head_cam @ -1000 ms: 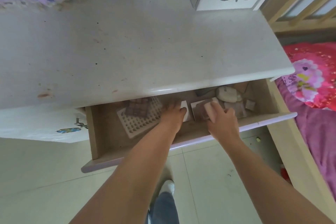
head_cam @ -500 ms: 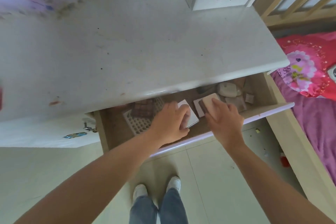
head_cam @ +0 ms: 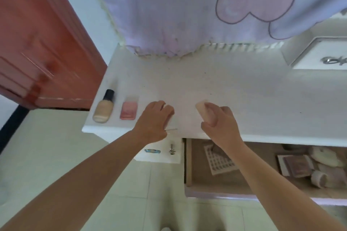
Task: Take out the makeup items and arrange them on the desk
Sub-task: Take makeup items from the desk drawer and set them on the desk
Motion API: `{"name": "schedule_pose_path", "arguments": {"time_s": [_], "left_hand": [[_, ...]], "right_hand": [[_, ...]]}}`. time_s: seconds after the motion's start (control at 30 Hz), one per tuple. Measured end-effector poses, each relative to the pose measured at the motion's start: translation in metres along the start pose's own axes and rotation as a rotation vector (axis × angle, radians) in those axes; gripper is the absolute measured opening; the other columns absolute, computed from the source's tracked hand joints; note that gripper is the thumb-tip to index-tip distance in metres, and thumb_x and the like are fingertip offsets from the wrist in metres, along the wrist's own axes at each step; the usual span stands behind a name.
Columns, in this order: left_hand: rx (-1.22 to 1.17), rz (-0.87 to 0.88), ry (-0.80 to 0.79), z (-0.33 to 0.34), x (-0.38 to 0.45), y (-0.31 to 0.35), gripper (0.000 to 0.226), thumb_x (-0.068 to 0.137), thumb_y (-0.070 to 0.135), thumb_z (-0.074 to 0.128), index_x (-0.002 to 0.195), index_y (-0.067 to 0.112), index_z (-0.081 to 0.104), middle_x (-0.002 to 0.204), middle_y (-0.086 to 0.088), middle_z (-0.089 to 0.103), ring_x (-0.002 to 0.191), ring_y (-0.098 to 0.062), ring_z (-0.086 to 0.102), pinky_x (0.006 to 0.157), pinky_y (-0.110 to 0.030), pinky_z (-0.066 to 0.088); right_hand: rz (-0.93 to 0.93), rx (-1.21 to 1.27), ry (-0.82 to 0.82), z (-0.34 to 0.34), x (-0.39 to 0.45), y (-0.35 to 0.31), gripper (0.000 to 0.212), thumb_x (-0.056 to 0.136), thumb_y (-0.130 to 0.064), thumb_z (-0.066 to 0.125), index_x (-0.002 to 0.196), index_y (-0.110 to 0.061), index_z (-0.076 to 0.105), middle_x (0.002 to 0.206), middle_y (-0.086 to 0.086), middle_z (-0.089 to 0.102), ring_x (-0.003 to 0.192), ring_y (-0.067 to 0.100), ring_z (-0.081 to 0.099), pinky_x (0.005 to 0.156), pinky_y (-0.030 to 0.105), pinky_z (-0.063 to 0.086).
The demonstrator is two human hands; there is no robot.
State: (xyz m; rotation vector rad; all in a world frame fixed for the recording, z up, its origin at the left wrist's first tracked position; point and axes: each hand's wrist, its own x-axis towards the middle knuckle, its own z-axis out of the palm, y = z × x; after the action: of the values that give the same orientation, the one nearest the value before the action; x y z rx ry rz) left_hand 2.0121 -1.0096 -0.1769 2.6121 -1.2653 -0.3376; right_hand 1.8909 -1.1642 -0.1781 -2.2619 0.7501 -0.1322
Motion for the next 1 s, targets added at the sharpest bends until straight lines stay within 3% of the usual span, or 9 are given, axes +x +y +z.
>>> {"name": "schedule_pose_path", "arguments": {"time_s": [0.1, 0.27, 0.33, 0.4, 0.63, 0.77, 0.83, 0.9, 1.0], "left_hand": [[-0.024, -0.023, -0.048, -0.003, 0.009, -0.023, 0.034, 0.078, 0.005, 0.055, 0.11, 0.012, 0.05, 0.11, -0.006, 0.049, 0.106, -0.023, 0.041, 0.068, -0.019, 0.017], [-0.104, -0.061, -0.16, -0.003, 0.025, -0.044, 0.029, 0.083, 0.006, 0.05, 0.111, 0.012, 0.05, 0.112, -0.006, 0.05, 0.107, -0.022, 0.043, 0.086, -0.025, 0.036], [-0.124, -0.04, -0.182, -0.006, 0.03, -0.051, 0.028, 0.084, 0.006, 0.05, 0.112, 0.011, 0.05, 0.11, -0.008, 0.052, 0.104, -0.023, 0.046, 0.08, -0.021, 0.031], [-0.132, -0.007, -0.207, -0.008, 0.033, -0.056, 0.029, 0.084, 0.007, 0.05, 0.113, 0.012, 0.05, 0.11, -0.008, 0.052, 0.102, -0.022, 0.047, 0.075, -0.019, 0.027], [-0.094, 0.063, -0.212, -0.003, 0.033, -0.066, 0.037, 0.076, 0.003, 0.059, 0.112, 0.012, 0.051, 0.103, 0.001, 0.047, 0.095, -0.014, 0.042, 0.072, -0.018, 0.028], [-0.041, 0.051, -0.21, 0.0, 0.025, -0.061, 0.051, 0.075, 0.013, 0.066, 0.122, 0.014, 0.046, 0.144, -0.008, 0.028, 0.136, -0.019, 0.02, 0.104, -0.025, 0.022], [-0.06, 0.015, -0.096, 0.001, 0.018, -0.049, 0.057, 0.077, 0.019, 0.066, 0.129, 0.015, 0.043, 0.149, -0.007, 0.024, 0.14, -0.021, 0.014, 0.11, -0.03, 0.018], [-0.102, 0.028, 0.092, 0.002, 0.011, -0.026, 0.052, 0.073, 0.015, 0.071, 0.121, 0.006, 0.052, 0.139, -0.015, 0.041, 0.133, -0.03, 0.031, 0.105, -0.037, 0.031], [-0.082, 0.213, 0.262, 0.016, 0.005, 0.02, 0.038, 0.057, -0.002, 0.078, 0.092, -0.004, 0.065, 0.102, -0.024, 0.063, 0.097, -0.041, 0.061, 0.081, -0.043, 0.051]], "right_hand": [[0.05, 0.066, -0.043, 0.019, 0.012, -0.013, 0.059, 0.078, -0.014, 0.057, 0.133, -0.026, 0.038, 0.113, 0.003, 0.037, 0.088, 0.017, 0.044, 0.078, 0.024, 0.037], [0.087, 0.039, -0.11, 0.048, 0.033, -0.022, 0.062, 0.078, -0.012, 0.055, 0.135, -0.026, 0.035, 0.114, 0.004, 0.034, 0.088, 0.018, 0.043, 0.081, 0.029, 0.047], [0.112, 0.039, -0.1, 0.06, 0.044, -0.023, 0.059, 0.079, -0.013, 0.054, 0.134, -0.026, 0.036, 0.113, 0.002, 0.034, 0.083, 0.016, 0.043, 0.069, 0.019, 0.048], [0.108, -0.057, -0.077, 0.074, 0.051, -0.026, 0.055, 0.079, -0.015, 0.053, 0.131, -0.025, 0.037, 0.111, 0.002, 0.038, 0.077, 0.012, 0.039, 0.058, 0.007, 0.033], [0.053, -0.134, 0.133, 0.086, 0.046, -0.026, 0.05, 0.077, -0.028, 0.064, 0.125, -0.022, 0.051, 0.087, 0.001, 0.038, 0.091, 0.026, 0.049, 0.077, 0.021, 0.036], [0.01, -0.042, 0.069, 0.075, 0.038, -0.021, 0.044, 0.086, -0.025, 0.055, 0.129, -0.024, 0.047, 0.101, 0.009, 0.05, 0.093, 0.022, 0.048, 0.075, 0.015, 0.029], [0.022, 0.04, 0.101, 0.069, 0.03, -0.015, 0.042, 0.089, -0.019, 0.05, 0.13, -0.021, 0.045, 0.109, 0.011, 0.052, 0.086, 0.017, 0.048, 0.073, 0.013, 0.029], [0.062, 0.099, 0.171, 0.059, 0.015, -0.007, 0.04, 0.09, -0.015, 0.049, 0.129, -0.015, 0.047, 0.111, 0.01, 0.053, 0.083, 0.012, 0.047, 0.072, 0.009, 0.03], [0.079, 0.075, 0.237, 0.035, -0.019, 0.02, 0.033, 0.089, -0.011, 0.051, 0.122, -0.008, 0.053, 0.109, 0.01, 0.057, 0.087, 0.011, 0.05, 0.076, 0.013, 0.035]]}}
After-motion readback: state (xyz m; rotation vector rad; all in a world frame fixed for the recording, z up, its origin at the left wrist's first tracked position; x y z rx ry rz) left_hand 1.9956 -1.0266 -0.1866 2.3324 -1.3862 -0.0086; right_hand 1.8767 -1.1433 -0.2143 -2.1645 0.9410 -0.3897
